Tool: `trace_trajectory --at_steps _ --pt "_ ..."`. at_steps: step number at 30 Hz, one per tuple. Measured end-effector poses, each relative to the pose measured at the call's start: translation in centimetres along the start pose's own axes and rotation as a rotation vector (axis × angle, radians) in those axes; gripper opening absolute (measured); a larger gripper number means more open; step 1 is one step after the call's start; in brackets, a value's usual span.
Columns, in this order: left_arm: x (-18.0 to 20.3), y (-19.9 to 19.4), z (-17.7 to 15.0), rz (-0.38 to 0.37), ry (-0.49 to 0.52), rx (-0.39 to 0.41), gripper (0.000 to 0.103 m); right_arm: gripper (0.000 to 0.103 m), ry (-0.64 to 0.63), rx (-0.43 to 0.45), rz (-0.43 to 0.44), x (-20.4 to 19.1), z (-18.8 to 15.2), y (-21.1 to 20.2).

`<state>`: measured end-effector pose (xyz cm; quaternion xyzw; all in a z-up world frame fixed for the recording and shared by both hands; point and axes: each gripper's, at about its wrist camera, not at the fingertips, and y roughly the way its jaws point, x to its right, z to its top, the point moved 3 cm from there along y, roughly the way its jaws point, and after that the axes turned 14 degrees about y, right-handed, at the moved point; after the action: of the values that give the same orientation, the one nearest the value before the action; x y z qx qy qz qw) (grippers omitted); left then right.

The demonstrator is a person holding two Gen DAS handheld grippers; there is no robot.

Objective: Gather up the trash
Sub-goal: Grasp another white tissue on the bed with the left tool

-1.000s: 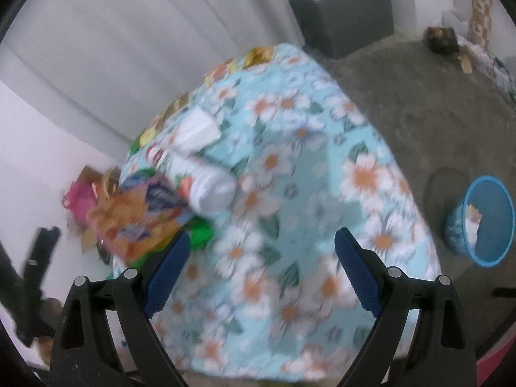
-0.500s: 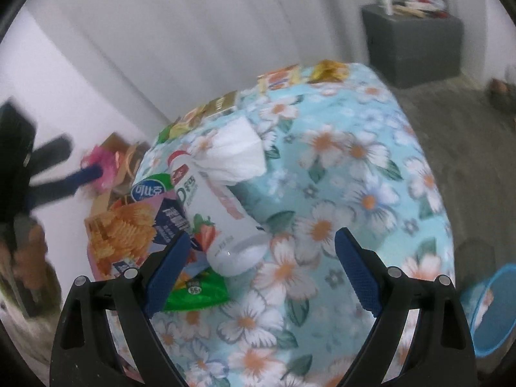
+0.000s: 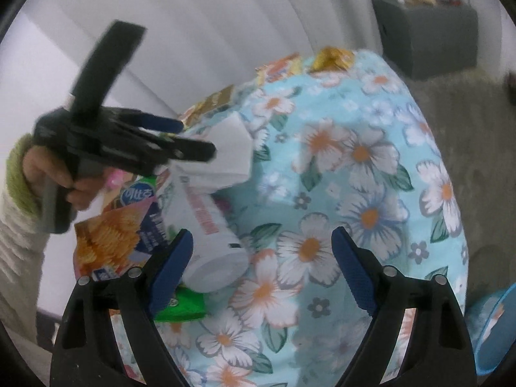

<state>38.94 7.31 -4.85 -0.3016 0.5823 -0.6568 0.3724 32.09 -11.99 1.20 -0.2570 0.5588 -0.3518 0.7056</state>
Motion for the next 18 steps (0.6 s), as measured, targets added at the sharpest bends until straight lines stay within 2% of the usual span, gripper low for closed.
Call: trace_trajectory --at_steps 4,8,15,18 --pt "0.6 2.9 0.7 0.017 0.058 -0.066 0.086 0.077 0.086 -0.026 0.016 2.0 0.7 0.6" --pt "0.2 4.8 0.6 0.025 0.050 -0.103 0.068 0.076 0.130 -0.042 0.026 3.1 0.8 1.2" --pt "-0.6 5.6 0.6 -0.007 0.018 -0.064 0.050 0.075 0.140 -0.048 0.050 3.1 0.1 1.3" --pt "-1.5 5.5 0.3 -0.022 -0.002 -0.035 0.037 0.074 0.149 -0.044 0.059 3.2 -0.2 0.7"
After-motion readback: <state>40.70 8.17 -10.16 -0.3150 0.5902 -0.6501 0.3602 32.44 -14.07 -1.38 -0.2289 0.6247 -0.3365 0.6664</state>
